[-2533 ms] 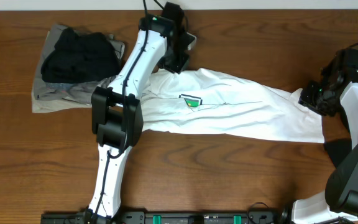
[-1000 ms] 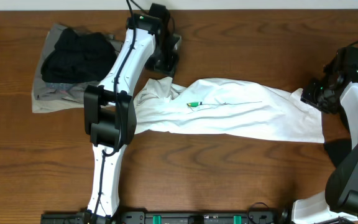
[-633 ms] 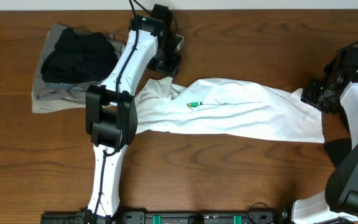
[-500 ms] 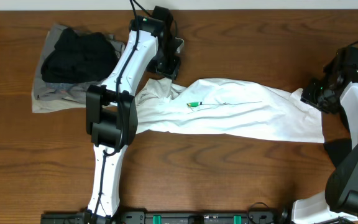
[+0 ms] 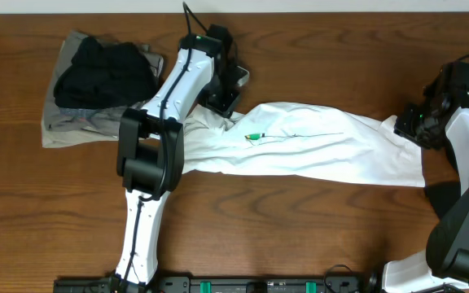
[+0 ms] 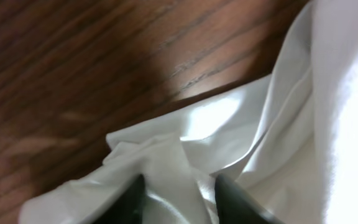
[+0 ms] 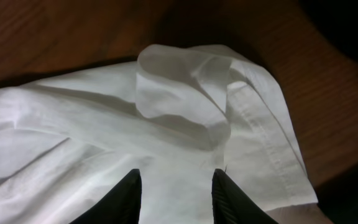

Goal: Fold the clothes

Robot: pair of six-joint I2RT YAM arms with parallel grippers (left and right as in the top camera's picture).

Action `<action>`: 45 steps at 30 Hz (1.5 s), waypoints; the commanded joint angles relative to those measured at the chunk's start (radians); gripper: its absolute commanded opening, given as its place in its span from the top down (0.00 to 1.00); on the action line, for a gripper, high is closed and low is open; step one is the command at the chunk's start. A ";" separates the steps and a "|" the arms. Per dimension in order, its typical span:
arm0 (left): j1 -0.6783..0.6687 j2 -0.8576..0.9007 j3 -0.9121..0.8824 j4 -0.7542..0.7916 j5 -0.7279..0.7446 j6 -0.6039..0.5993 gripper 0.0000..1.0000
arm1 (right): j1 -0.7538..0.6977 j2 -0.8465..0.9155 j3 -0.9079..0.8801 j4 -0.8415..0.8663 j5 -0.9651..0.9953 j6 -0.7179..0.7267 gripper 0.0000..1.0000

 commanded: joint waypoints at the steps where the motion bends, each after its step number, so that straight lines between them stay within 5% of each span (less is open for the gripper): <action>1: 0.000 0.014 0.022 0.006 -0.070 0.012 0.91 | -0.005 0.000 -0.002 -0.009 0.013 -0.009 0.65; 8: 0.031 -0.013 0.099 0.111 -0.249 -0.130 0.94 | -0.005 0.000 -0.002 -0.018 0.014 -0.010 0.65; 27: 0.150 -0.023 0.099 0.330 -0.251 -0.345 0.94 | -0.005 0.000 -0.002 -0.019 0.014 -0.010 0.65; 33: 0.150 -0.030 0.099 0.238 -0.262 -0.344 0.72 | -0.005 0.000 -0.002 -0.017 0.014 -0.010 0.65; 38: 0.150 -0.065 0.099 0.151 -0.300 -0.344 0.68 | -0.008 0.000 -0.002 -0.013 0.014 -0.010 0.64; 45: 0.147 -0.071 0.099 0.333 -0.195 -0.291 0.51 | -0.009 0.000 -0.002 0.027 0.014 -0.009 0.63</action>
